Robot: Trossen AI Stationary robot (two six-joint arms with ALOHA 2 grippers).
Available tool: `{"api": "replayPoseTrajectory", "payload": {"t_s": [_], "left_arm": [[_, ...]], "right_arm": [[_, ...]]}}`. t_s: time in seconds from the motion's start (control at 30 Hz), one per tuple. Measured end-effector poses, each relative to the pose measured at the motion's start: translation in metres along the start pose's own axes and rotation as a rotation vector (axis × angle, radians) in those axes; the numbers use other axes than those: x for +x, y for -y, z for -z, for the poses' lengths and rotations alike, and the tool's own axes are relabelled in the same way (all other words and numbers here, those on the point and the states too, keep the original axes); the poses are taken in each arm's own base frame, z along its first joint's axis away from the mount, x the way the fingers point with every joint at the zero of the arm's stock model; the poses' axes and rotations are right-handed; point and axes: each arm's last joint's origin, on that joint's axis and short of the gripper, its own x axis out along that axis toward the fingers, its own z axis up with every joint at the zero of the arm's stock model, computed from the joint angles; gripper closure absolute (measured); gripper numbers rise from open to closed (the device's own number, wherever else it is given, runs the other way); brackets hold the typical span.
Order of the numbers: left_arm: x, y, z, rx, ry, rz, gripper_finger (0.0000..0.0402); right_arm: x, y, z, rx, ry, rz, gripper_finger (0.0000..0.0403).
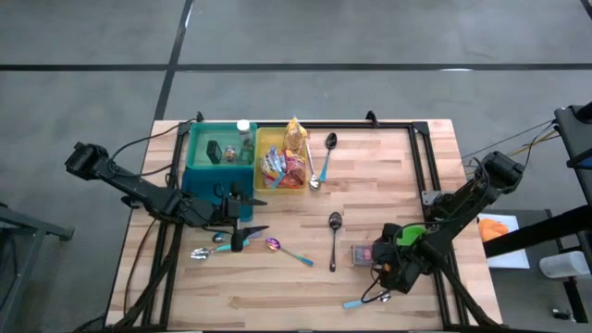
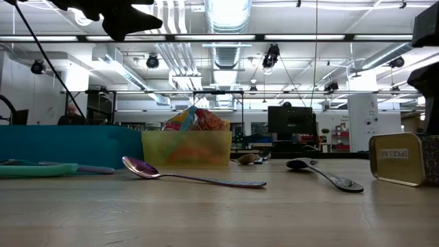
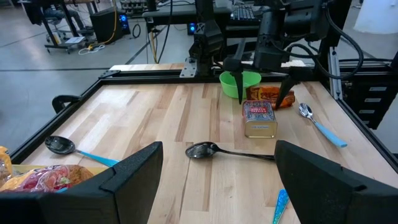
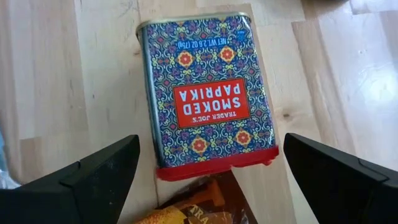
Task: Pick & Place Food Item
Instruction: Put the red spice can into the green bin
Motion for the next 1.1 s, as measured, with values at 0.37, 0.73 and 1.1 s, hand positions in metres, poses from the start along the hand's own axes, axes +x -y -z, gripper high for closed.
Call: {"api": "replayPoseTrajectory", "payload": {"t_s": [0.37,0.73,1.1], "left_arm": [[0.000,0.000,0.000,0.000,0.000,0.000,0.0091],[0.000,0.000,0.000,0.000,0.000,0.000,0.0091],[0.000,0.000,0.000,0.000,0.000,0.001,0.0091]], "right_arm": [[0.013,0.006,0.010,0.017,0.036,-0.012,0.0009],[0.015,0.006,0.012,0.042,0.036,-0.014,0.0009],[0.015,0.006,0.012,0.041,0.036,-0.014,0.0009]]}}
